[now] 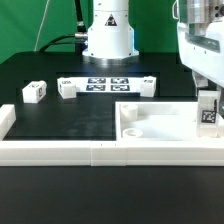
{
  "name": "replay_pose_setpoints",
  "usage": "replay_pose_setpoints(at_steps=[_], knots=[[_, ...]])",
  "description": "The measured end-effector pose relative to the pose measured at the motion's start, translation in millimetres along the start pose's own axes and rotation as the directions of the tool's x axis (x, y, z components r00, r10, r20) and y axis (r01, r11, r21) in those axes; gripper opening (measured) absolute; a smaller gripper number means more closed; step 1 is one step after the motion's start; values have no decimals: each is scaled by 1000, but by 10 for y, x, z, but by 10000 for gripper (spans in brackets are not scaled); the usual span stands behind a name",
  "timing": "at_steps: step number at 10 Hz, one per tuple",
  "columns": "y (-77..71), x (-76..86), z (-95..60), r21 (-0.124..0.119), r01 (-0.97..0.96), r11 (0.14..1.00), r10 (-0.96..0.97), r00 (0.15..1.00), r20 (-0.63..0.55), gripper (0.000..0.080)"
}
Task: Assemble one leg
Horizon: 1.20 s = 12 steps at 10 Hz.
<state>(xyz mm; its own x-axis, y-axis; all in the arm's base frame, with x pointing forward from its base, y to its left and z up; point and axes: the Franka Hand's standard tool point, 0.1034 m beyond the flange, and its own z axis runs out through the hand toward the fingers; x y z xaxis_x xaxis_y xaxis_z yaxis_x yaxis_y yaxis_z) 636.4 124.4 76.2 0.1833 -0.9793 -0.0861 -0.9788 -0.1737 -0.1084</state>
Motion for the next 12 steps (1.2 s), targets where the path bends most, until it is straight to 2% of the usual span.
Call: replay_pose_setpoints(at_steps=[2, 4, 6, 8, 9, 10, 11, 12], knots=[[11, -12, -3, -15, 268, 963, -268, 963, 1, 649], [7, -20, -2, -27, 463, 886, -462, 887, 11, 649], [3, -6, 5, -48, 657, 752, -657, 753, 13, 649], [-2, 31, 15, -76, 816, 573, -818, 576, 11, 649], [0, 35, 23, -81, 846, 527, -848, 530, 18, 649], [-1, 47, 22, -94, 917, 387, -920, 391, 25, 649], [-1, 54, 22, -95, 941, 324, -944, 328, 30, 649], [0, 58, 22, -94, 944, 316, -947, 320, 31, 609]])
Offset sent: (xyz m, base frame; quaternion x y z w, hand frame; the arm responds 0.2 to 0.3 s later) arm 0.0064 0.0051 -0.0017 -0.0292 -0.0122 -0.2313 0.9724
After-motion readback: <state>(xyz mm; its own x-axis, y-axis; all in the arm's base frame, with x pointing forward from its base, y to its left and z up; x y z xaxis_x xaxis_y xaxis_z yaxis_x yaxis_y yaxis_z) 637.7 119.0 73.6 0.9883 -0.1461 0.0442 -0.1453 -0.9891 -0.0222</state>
